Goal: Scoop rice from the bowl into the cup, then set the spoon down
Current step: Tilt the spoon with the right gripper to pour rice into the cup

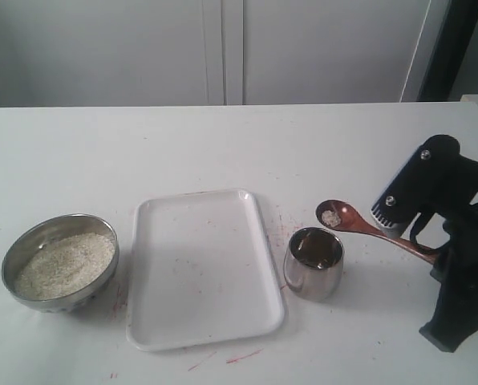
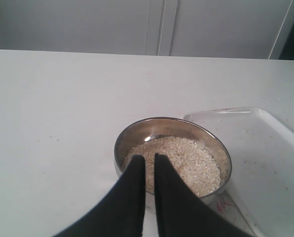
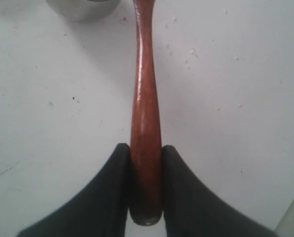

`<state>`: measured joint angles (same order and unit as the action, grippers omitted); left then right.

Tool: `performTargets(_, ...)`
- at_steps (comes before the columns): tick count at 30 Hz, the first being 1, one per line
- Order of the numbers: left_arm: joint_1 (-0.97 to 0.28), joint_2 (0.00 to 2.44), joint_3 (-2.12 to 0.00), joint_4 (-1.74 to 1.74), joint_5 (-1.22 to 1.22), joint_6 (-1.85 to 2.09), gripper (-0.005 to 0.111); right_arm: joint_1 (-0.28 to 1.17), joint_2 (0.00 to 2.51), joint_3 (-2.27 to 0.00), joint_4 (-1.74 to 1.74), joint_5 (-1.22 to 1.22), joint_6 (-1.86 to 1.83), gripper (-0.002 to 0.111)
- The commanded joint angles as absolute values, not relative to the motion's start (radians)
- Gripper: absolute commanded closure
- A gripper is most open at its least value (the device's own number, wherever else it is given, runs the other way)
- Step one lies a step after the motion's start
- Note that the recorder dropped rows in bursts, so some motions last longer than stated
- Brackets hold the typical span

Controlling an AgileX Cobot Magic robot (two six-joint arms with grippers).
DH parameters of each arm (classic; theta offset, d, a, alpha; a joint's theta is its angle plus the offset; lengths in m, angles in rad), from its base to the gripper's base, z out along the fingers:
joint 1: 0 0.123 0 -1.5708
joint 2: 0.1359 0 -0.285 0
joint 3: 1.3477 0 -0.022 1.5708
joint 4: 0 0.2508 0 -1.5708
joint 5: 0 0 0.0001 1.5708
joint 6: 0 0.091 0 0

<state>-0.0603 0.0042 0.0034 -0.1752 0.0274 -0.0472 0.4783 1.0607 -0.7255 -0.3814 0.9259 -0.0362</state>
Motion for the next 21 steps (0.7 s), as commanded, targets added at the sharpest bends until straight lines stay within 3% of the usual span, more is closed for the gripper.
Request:
performTargets(1,-0.063,0.000,0.000,-0.185,0.024,-0.049,0.092,0.473,1.063,-0.721,-0.404,0.916,-0.056,0.108)
performTargets(21,-0.063,0.000,0.000,-0.185,0.024,-0.049,0.092,0.480,1.063,-0.721,-0.525,0.904,-0.208,0.108)
